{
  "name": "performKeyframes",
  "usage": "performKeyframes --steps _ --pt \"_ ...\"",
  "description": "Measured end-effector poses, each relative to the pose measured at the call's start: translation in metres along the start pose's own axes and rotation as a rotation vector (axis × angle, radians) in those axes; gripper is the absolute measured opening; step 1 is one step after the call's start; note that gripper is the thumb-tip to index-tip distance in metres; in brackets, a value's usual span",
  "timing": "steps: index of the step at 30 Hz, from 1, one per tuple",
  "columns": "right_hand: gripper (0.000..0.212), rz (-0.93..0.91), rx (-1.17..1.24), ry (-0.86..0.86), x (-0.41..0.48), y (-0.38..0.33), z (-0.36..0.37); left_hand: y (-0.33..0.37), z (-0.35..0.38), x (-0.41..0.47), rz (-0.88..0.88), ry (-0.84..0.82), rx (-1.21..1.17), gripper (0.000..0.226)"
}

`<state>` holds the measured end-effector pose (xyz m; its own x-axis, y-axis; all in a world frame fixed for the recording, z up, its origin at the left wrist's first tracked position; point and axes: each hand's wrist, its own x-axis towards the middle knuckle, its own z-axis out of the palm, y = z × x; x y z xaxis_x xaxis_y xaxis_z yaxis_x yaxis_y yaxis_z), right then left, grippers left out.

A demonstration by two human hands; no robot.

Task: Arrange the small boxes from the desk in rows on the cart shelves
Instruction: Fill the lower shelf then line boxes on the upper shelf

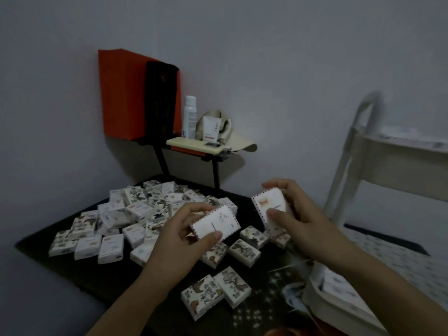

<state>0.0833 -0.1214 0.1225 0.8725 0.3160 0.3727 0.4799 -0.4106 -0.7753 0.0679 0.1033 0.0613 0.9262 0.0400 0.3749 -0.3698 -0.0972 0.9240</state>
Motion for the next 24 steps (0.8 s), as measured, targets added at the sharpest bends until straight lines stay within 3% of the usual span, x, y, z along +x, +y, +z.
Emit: performKeyframes --steps 6,12,15,18,21,24 --pt "0.044 -0.156 -0.185 0.072 -0.033 -0.045 -0.056 0.049 0.038 0.004 0.138 -0.108 -0.062 0.035" --pt "0.040 -0.185 -0.207 0.168 -0.062 -0.084 -0.114 0.103 0.077 0.016 0.293 -0.229 -0.067 0.038" --pt "0.034 -0.166 -0.227 0.232 -0.068 -0.097 -0.150 0.131 0.098 0.028 0.393 -0.169 0.040 0.048" --pt "0.028 -0.163 -0.375 0.401 -0.068 -0.105 -0.191 0.164 0.117 0.041 0.558 -0.039 0.198 0.048" --pt "0.025 -0.119 -0.531 0.560 -0.064 -0.108 -0.231 0.197 0.139 0.057 0.645 -0.087 0.203 0.039" --pt "0.025 -0.055 -0.464 0.626 -0.055 -0.105 -0.263 0.223 0.163 0.083 0.677 -0.114 0.264 0.035"
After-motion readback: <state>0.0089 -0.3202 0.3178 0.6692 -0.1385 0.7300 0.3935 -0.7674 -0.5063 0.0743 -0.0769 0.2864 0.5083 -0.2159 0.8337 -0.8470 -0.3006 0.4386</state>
